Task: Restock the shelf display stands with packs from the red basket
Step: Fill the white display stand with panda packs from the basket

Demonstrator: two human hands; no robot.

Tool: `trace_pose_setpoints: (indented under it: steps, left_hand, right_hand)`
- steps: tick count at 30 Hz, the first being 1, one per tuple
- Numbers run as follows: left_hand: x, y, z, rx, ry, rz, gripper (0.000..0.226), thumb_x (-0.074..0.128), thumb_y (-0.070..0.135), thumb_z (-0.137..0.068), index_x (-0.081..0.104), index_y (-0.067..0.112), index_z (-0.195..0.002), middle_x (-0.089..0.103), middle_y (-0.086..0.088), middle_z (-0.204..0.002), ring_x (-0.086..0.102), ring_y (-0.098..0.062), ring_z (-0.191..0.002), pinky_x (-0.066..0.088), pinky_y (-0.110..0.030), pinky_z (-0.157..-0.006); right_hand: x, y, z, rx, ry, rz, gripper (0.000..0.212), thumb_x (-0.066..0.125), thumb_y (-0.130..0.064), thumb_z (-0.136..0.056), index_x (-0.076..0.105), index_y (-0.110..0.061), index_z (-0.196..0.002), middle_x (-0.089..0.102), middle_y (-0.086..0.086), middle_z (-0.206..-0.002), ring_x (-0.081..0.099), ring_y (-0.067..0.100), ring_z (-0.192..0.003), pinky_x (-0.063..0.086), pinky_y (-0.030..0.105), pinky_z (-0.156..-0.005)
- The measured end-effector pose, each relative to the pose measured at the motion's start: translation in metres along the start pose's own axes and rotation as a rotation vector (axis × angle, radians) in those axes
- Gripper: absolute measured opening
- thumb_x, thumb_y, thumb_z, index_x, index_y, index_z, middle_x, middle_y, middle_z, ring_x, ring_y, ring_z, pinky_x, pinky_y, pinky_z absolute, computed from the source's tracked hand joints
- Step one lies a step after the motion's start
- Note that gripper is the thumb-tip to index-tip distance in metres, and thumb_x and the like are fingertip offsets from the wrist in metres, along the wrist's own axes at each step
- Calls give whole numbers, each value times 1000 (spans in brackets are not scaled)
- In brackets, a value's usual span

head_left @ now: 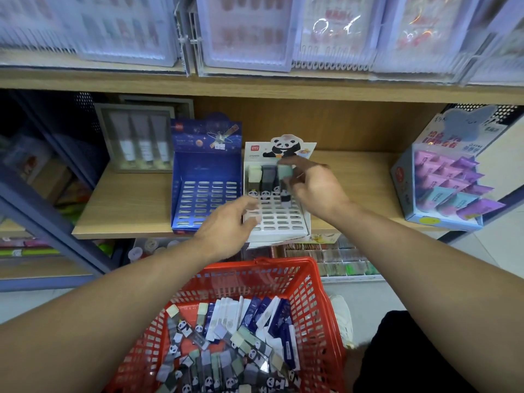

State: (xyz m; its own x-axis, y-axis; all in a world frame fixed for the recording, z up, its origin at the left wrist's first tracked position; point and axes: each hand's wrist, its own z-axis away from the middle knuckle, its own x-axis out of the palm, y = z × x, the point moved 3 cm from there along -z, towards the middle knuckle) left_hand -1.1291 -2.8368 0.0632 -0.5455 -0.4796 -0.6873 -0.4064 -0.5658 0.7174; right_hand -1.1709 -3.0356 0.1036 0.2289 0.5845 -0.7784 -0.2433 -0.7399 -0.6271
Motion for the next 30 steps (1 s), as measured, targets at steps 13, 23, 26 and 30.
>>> trace_pose_setpoints:
  steps: [13, 23, 26, 30]
  left_hand:
    - [23, -3, 6, 92, -370, -362, 68, 57, 36, -101, 24, 25, -159, 12, 7, -168, 4, -10, -154, 8, -31, -125]
    - [21, -3, 6, 66, -346, -303, 61, 59, 37, -99, 36, 26, -154, 20, 8, -166, 12, -9, -153, 15, -31, -124]
    - [22, -3, 7, 63, -349, -306, 60, 60, 37, -99, 36, 27, -154, 20, 8, -166, 12, -9, -153, 15, -33, -125]
    - [21, -4, 7, 50, -352, -295, 59, 60, 37, -99, 37, 28, -153, 20, 9, -166, 12, -9, -153, 17, -36, -125]
  right_hand:
    - [11, 16, -11, -23, 183, 2, 45, 56, 2, -94, 47, -42, -93, 66, -8, -92, 62, 2, -83, 50, 25, -61]
    - [3, 14, -16, 2, 189, 58, 22, 60, -9, -98, 70, -27, -104, 72, -5, -103, 67, 14, -94, 57, 33, -86]
    - [-1, 11, -17, 15, 155, 268, 18, 54, -17, -101, 72, -22, -103, 71, 4, -103, 68, 24, -92, 57, 36, -84]
    - [3, 5, -17, 45, 63, 518, 43, 45, -7, -100, 56, -35, -130, 65, 4, -106, 64, 26, -88, 56, 35, -77]
